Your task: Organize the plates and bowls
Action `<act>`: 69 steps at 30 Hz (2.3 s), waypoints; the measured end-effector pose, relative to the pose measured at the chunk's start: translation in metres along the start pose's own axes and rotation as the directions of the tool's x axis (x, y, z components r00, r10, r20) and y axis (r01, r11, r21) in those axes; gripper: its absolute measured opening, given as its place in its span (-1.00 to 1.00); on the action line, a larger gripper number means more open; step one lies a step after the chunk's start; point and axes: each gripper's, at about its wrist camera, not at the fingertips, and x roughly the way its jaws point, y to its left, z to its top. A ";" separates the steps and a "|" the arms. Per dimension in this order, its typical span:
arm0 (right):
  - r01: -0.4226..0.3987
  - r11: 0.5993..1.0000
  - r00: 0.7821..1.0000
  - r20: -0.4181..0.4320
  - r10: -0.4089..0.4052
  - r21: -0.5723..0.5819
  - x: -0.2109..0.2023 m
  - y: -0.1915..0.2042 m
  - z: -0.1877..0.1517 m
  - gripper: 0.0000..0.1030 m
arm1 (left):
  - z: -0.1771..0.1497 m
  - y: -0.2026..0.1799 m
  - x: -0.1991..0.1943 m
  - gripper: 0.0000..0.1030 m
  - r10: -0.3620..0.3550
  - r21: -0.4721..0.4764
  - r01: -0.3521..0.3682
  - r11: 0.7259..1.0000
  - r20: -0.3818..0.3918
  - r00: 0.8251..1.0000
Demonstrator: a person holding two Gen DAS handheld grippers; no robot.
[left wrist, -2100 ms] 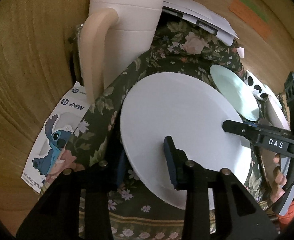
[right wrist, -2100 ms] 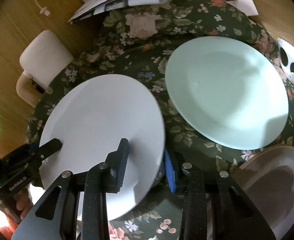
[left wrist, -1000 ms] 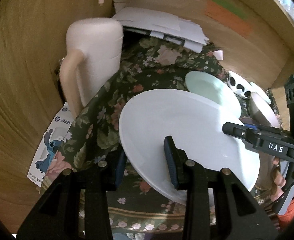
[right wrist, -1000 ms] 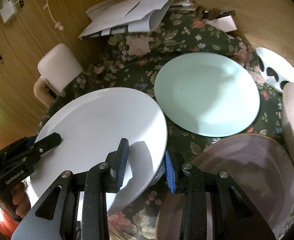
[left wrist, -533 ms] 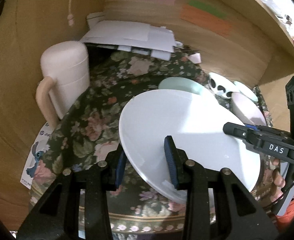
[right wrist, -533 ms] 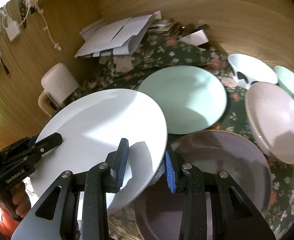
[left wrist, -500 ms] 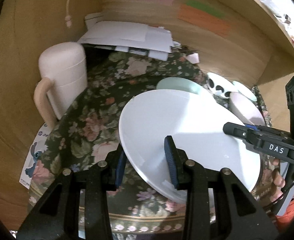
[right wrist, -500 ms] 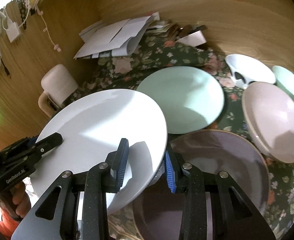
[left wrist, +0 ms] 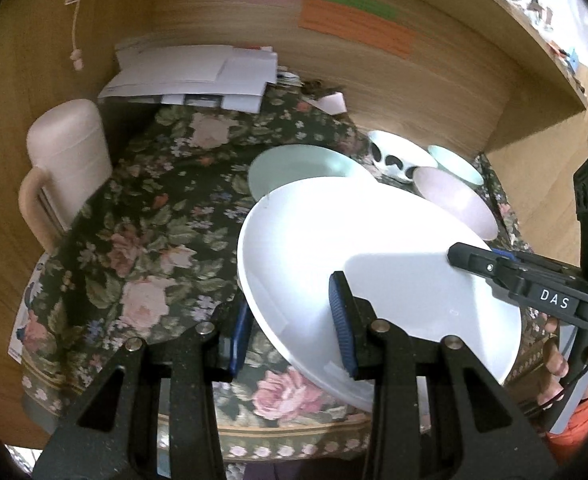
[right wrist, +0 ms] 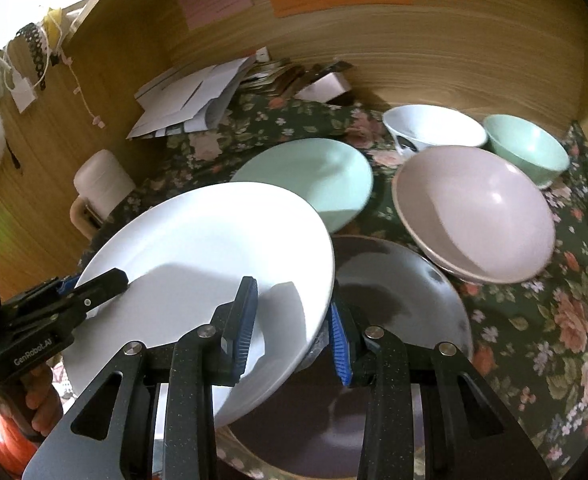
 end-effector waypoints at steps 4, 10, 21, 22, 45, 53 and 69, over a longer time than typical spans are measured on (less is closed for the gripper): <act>0.008 1.000 1.000 0.001 -0.009 0.016 -0.006 -0.012 -0.008 -0.40 | -0.005 -0.015 0.003 -0.29 -0.005 0.018 0.005 1.000 -0.008 1.000; 0.024 0.999 1.000 -0.007 -0.024 0.036 -0.013 -0.031 -0.019 -0.40 | -0.013 -0.033 0.013 -0.29 -0.023 0.021 0.024 1.000 -0.031 0.999; 0.066 0.994 0.996 -0.063 -0.061 0.085 -0.010 -0.057 -0.034 -0.40 | -0.024 -0.054 0.044 -0.28 -0.036 0.018 0.038 0.999 -0.090 0.995; 0.070 0.993 0.996 -0.068 -0.063 0.091 -0.010 -0.058 -0.035 -0.40 | -0.024 -0.055 0.047 -0.28 -0.036 0.020 0.038 0.999 -0.093 0.995; 0.070 0.991 0.995 -0.085 -0.061 0.117 0.003 -0.073 -0.038 -0.41 | -0.023 -0.058 0.078 -0.27 -0.010 0.044 0.016 0.999 -0.141 0.990; 0.088 0.990 0.993 -0.083 -0.080 0.107 -0.003 -0.075 -0.036 -0.41 | -0.023 -0.058 0.080 -0.27 -0.004 0.059 0.013 0.998 -0.144 0.990; 0.129 0.987 0.992 -0.015 -0.128 0.091 -0.026 -0.076 -0.019 -0.39 | 0.005 -0.044 0.053 0.04 0.037 0.058 -0.033 0.998 -0.065 0.997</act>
